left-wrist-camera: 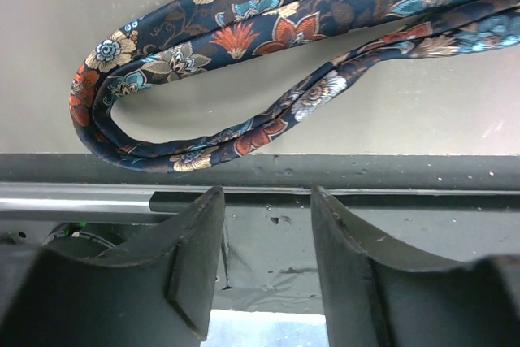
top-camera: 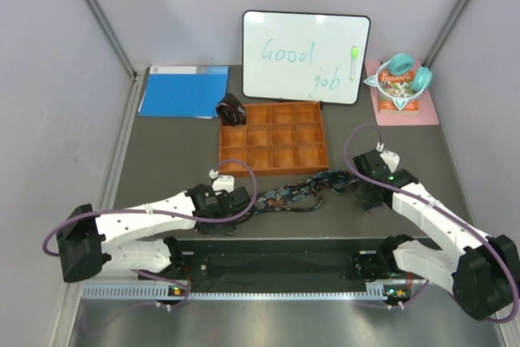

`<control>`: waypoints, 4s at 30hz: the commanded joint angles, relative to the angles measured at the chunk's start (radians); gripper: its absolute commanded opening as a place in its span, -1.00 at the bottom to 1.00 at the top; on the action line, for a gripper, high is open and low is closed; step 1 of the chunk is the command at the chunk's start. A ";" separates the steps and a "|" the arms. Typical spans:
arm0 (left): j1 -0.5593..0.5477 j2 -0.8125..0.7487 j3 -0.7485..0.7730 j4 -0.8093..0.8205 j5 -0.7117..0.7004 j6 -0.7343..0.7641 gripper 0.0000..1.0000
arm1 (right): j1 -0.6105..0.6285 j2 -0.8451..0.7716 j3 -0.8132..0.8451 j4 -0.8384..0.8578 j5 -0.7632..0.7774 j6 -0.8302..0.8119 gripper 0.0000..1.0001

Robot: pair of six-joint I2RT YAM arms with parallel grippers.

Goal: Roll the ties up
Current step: Flatten out the tie at the center of the board.

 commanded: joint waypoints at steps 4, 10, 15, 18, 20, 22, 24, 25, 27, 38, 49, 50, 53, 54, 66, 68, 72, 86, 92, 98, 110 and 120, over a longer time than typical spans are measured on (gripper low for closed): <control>-0.005 -0.001 -0.023 0.024 -0.011 -0.025 0.05 | -0.008 0.006 0.031 0.049 -0.001 -0.008 -0.65; -0.006 -0.004 0.002 0.017 -0.068 0.003 0.21 | -0.008 0.007 0.023 0.068 -0.038 -0.011 -0.75; -0.006 0.008 0.020 0.061 -0.053 0.046 0.21 | -0.008 0.013 0.012 0.086 -0.051 -0.016 -0.77; -0.006 0.046 0.048 0.079 -0.056 0.067 0.20 | -0.008 0.027 0.004 0.095 -0.055 -0.014 -0.80; -0.006 0.073 0.068 0.083 -0.073 0.077 0.20 | -0.008 0.032 0.003 0.101 -0.063 -0.016 -0.80; -0.006 0.119 0.080 0.087 -0.088 0.084 0.20 | -0.008 0.035 0.003 0.104 -0.066 -0.016 -0.80; -0.005 0.165 0.085 0.101 -0.094 0.106 0.19 | -0.008 0.035 0.004 0.103 -0.066 -0.018 -0.80; -0.006 0.178 0.085 0.107 -0.097 0.110 0.19 | -0.010 0.035 0.006 0.101 -0.064 -0.018 -0.80; -0.006 0.217 0.085 0.115 -0.116 0.118 0.16 | -0.008 0.035 0.007 0.100 -0.064 -0.021 -0.80; 0.014 0.248 0.063 0.188 -0.119 0.186 -0.05 | -0.008 0.044 -0.011 0.121 -0.086 -0.018 -0.83; 0.061 0.234 0.034 0.218 -0.065 0.230 -0.90 | -0.008 0.017 0.007 0.075 -0.086 -0.021 -1.00; 0.063 0.211 0.048 0.183 -0.065 0.229 -0.94 | -0.008 0.006 0.023 0.057 -0.086 -0.018 -1.00; 0.084 0.147 0.103 0.107 -0.041 0.253 -1.00 | -0.008 -0.024 0.058 -0.007 -0.101 -0.018 -1.00; 0.098 0.134 0.130 0.089 -0.030 0.262 -0.98 | -0.008 -0.025 0.064 -0.017 -0.116 -0.015 -1.00; 0.437 0.008 0.134 0.046 0.117 0.491 -0.88 | -0.057 -0.021 0.201 -0.196 -0.152 0.018 -1.00; 0.468 0.031 0.120 0.082 0.174 0.511 -0.88 | -0.152 0.001 0.210 -0.173 -0.189 -0.034 -1.00; 0.495 0.076 0.112 0.115 0.212 0.529 -0.86 | -0.328 0.105 0.228 -0.098 -0.284 -0.120 -1.00; 0.710 0.329 0.128 0.248 0.590 0.687 -0.79 | -0.545 0.530 0.449 -0.015 -0.367 -0.232 -1.00; 0.721 0.496 0.175 0.282 0.628 0.721 -0.78 | -0.654 0.605 0.440 -0.001 -0.368 -0.287 -1.00; 0.752 0.608 0.232 0.279 0.611 0.776 -0.79 | -0.722 0.556 0.449 -0.034 -0.348 -0.306 -1.00; 0.784 0.571 0.197 0.349 0.699 0.793 -0.86 | -0.686 0.302 0.494 -0.299 -0.138 -0.309 -0.69; 0.782 0.475 0.166 0.369 0.751 0.793 -0.75 | -0.685 0.373 0.500 -0.203 -0.284 -0.295 -0.89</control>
